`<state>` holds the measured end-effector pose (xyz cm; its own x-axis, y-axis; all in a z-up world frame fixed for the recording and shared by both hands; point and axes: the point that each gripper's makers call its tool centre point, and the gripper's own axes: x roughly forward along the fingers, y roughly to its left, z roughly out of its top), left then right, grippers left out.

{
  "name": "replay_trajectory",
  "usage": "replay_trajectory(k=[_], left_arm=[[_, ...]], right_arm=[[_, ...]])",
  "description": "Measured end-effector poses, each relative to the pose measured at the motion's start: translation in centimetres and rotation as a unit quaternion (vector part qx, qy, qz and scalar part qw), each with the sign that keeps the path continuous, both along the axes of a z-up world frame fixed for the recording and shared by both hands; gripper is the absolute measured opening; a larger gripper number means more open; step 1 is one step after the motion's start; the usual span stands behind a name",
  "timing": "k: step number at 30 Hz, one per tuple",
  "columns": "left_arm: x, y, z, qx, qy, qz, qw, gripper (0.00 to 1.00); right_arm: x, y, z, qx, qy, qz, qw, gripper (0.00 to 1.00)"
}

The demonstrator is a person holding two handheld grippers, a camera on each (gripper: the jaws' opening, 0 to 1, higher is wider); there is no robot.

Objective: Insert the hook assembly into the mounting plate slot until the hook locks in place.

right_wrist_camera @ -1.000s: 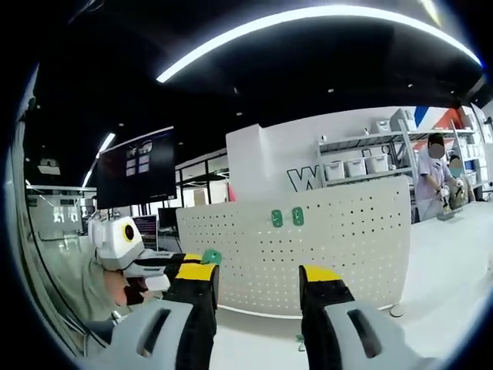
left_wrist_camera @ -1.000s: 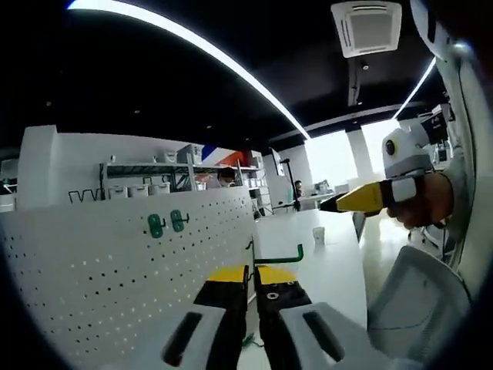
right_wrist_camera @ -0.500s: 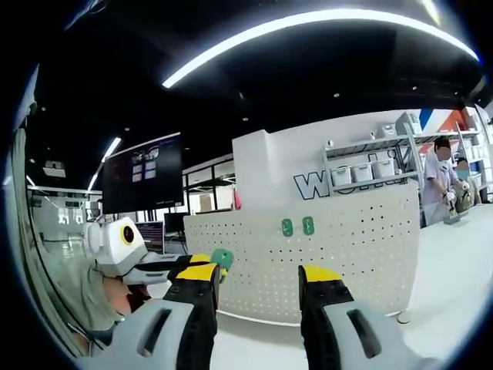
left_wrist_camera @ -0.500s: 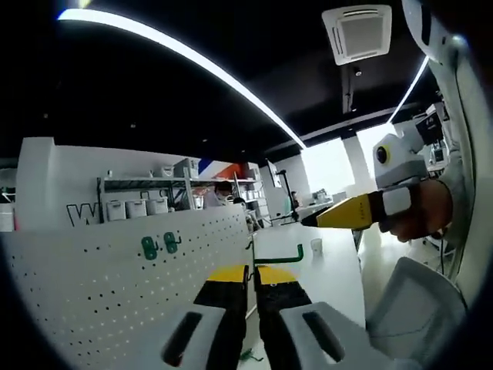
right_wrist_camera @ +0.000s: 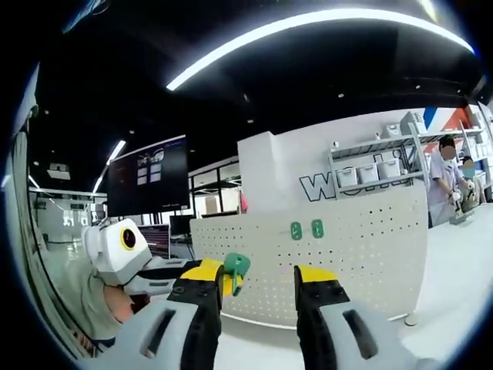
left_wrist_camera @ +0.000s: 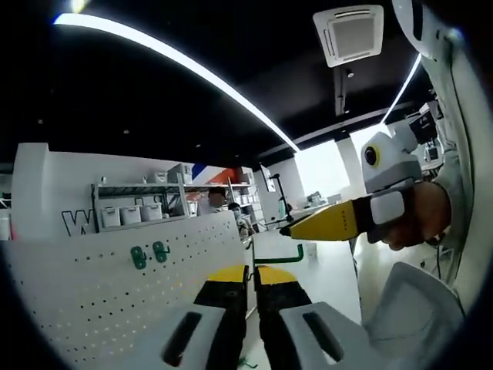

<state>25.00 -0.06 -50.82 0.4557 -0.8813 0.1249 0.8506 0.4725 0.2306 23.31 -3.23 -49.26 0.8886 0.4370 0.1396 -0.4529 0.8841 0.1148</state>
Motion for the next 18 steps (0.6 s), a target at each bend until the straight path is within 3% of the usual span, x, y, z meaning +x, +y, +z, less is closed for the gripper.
replay_trajectory(k=[18], left_arm=[[-0.1, -0.2, 0.7, -0.037, 0.019, -0.012, 0.9991, 0.04]], right_arm=[[-0.2, 2.3, 1.1, 0.000, -0.018, 0.034, 0.9993, 0.25]])
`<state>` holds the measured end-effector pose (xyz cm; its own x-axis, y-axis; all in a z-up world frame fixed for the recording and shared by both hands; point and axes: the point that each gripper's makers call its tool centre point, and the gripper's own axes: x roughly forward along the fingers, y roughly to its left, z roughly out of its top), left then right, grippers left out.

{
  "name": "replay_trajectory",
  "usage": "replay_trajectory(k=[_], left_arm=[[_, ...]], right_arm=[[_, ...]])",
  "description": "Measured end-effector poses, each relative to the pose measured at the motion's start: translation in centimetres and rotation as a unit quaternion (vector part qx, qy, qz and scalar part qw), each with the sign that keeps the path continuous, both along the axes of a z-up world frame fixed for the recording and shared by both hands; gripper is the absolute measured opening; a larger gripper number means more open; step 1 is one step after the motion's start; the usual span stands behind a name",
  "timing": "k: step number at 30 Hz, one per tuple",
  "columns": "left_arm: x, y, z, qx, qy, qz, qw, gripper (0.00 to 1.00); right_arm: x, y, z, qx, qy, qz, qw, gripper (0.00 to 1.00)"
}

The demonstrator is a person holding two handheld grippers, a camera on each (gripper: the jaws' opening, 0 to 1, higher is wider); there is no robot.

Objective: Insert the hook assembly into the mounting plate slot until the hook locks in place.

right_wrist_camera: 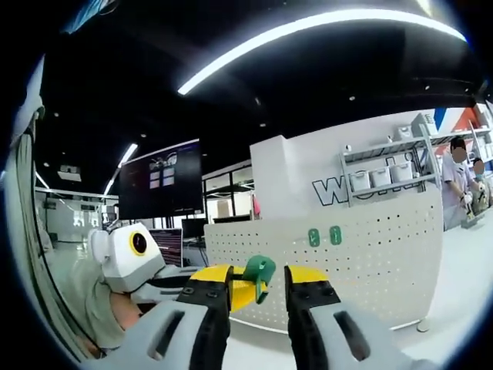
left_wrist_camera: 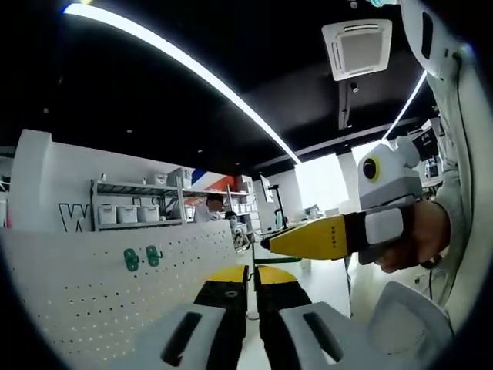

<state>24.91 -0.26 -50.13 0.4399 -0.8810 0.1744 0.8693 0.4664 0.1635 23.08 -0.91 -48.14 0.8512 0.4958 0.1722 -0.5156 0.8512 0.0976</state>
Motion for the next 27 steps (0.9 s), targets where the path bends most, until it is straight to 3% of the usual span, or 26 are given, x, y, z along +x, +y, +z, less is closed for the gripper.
replay_trajectory(k=[14, 27], left_arm=[[-0.6, 0.0, 0.3, -0.018, 0.008, 0.001, 0.9998, 0.04], [-1.3, -0.1, 1.1, -0.039, 0.020, -0.002, 0.9990, 0.04]], right_arm=[[-0.1, 0.6, 0.1, 0.002, -0.003, 0.006, 1.0000, 0.14], [-0.3, 0.6, 0.4, 0.031, 0.003, 0.013, 0.9994, 0.09]])
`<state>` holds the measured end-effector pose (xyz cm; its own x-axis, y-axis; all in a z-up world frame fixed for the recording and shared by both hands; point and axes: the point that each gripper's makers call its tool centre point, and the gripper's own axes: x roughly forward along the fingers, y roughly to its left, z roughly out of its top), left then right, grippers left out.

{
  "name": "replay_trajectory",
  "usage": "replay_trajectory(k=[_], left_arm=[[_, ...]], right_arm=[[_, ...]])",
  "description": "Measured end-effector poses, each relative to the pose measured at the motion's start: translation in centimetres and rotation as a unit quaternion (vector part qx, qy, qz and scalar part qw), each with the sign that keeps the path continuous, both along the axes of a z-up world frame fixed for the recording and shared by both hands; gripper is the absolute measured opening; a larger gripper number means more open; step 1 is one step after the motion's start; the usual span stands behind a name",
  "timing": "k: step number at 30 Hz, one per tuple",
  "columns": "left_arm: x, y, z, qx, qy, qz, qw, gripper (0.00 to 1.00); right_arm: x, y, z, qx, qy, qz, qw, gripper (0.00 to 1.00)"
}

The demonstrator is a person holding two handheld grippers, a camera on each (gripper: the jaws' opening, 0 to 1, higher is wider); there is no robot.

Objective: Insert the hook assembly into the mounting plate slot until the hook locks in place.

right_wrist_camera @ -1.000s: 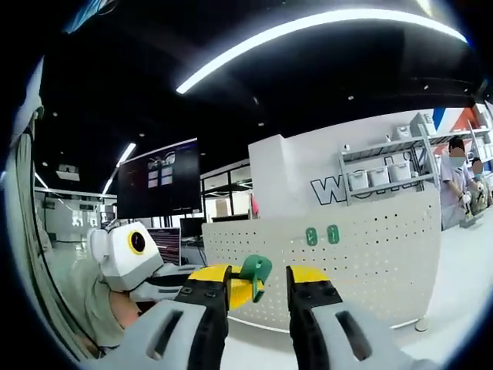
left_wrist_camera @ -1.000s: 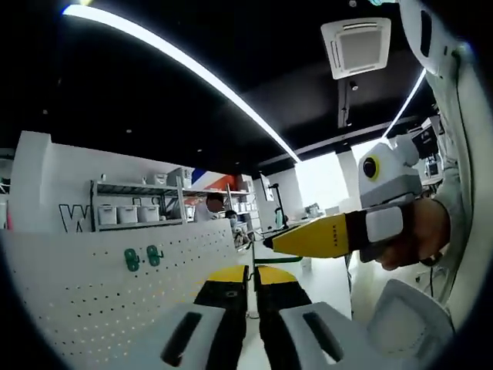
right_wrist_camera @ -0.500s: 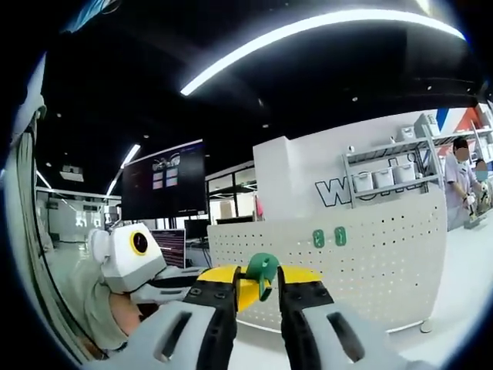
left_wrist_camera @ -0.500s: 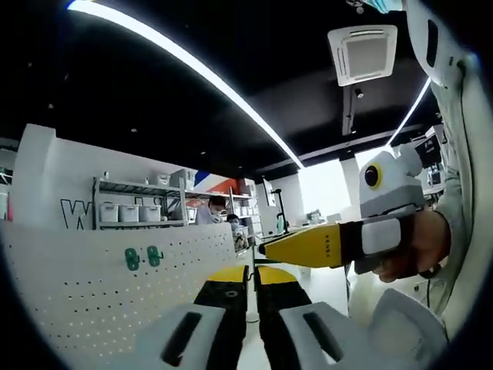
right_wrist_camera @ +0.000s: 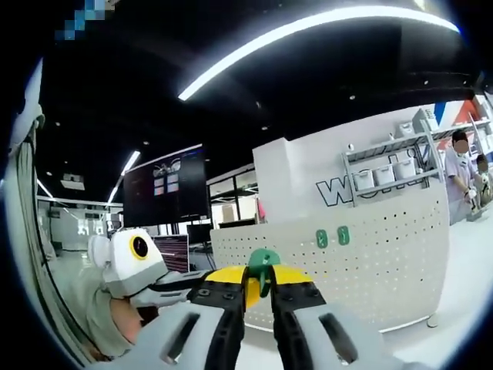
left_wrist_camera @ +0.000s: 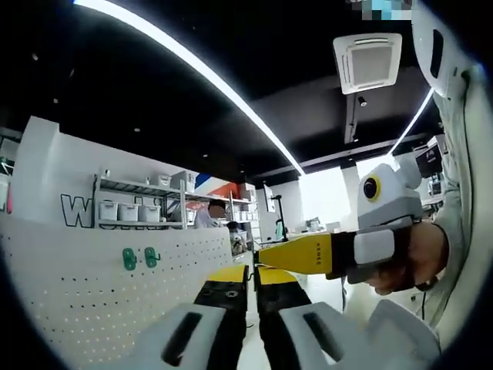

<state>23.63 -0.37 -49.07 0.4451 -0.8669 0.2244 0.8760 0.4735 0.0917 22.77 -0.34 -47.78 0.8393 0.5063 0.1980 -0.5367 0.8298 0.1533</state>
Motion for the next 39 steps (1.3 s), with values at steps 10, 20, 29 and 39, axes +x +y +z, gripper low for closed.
replay_trajectory(k=[10, 20, 29, 39], left_arm=[[-0.5, -0.3, 0.5, 0.014, -0.023, 0.010, 0.9996, 0.04], [-0.2, -0.3, 0.4, 0.025, -0.036, 0.019, 0.9989, 0.04], [-0.1, -0.2, -0.1, 0.027, -0.028, 0.022, 0.9990, 0.05], [-0.3, 0.0, -0.4, 0.031, -0.026, 0.027, 0.9988, 0.07]], right_arm=[[0.2, -0.3, 0.0, 0.019, 0.010, -0.001, 0.9998, 0.03], [-0.1, 0.5, 0.3, -0.073, -0.029, -0.011, 0.9968, 0.01], [-0.2, 1.2, 0.2, -0.137, -0.058, -0.008, 0.9888, 0.00], [-0.3, 1.2, -0.1, -0.134, -0.052, -0.007, 0.9896, 0.00]])
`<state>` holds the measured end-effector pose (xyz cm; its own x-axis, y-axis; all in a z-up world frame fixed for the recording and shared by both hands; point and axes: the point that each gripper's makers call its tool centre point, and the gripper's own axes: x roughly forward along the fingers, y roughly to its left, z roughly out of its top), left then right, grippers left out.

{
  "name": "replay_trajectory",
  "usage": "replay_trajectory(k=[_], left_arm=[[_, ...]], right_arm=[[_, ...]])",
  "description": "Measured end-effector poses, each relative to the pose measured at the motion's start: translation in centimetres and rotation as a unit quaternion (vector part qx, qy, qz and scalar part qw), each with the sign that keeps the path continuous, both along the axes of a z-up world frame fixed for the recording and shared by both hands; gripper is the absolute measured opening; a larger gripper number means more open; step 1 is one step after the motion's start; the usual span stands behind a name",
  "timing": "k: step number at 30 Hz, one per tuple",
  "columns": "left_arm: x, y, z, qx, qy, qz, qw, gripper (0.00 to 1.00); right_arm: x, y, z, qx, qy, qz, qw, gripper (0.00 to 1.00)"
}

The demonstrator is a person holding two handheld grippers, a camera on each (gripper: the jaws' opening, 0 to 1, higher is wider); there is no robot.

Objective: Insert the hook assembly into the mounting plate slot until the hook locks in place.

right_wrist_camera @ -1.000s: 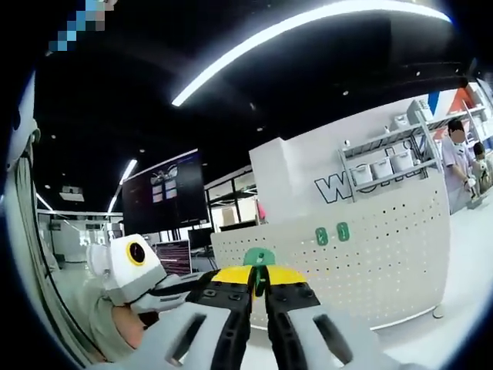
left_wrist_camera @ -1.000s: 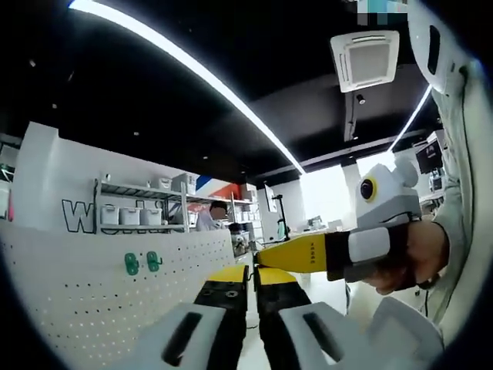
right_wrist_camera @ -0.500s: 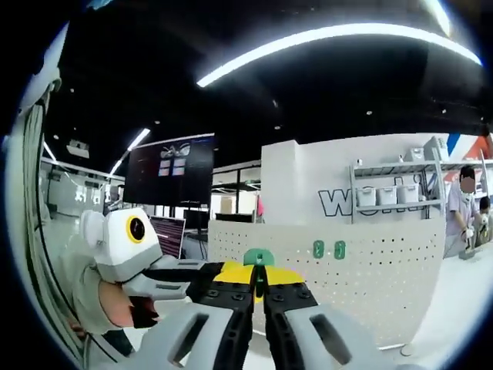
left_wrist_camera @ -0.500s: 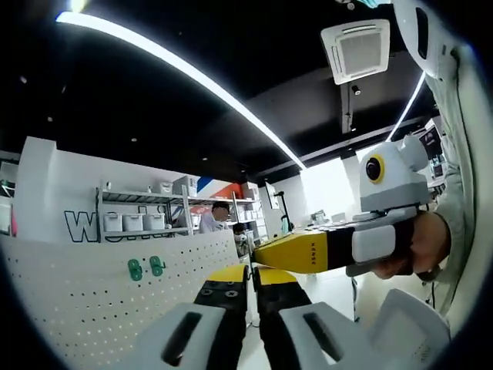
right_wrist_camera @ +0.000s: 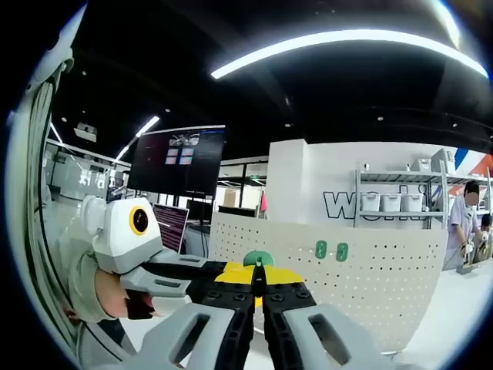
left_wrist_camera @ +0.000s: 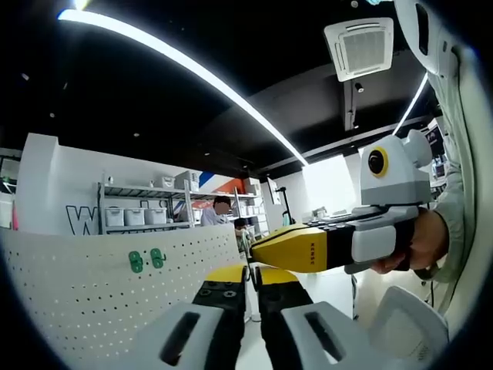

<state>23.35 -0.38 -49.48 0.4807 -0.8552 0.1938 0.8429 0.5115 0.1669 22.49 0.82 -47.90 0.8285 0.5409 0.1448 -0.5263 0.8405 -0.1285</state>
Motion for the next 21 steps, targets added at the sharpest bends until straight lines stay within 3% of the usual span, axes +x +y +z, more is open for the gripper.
replay_trajectory(k=[21], left_arm=[[-0.21, 0.97, -0.43, -0.005, 0.015, 0.023, 0.9996, 0.24]], right_arm=[[-0.17, -0.38, 0.32, 0.027, 0.009, 0.001, 0.9996, 0.00]])
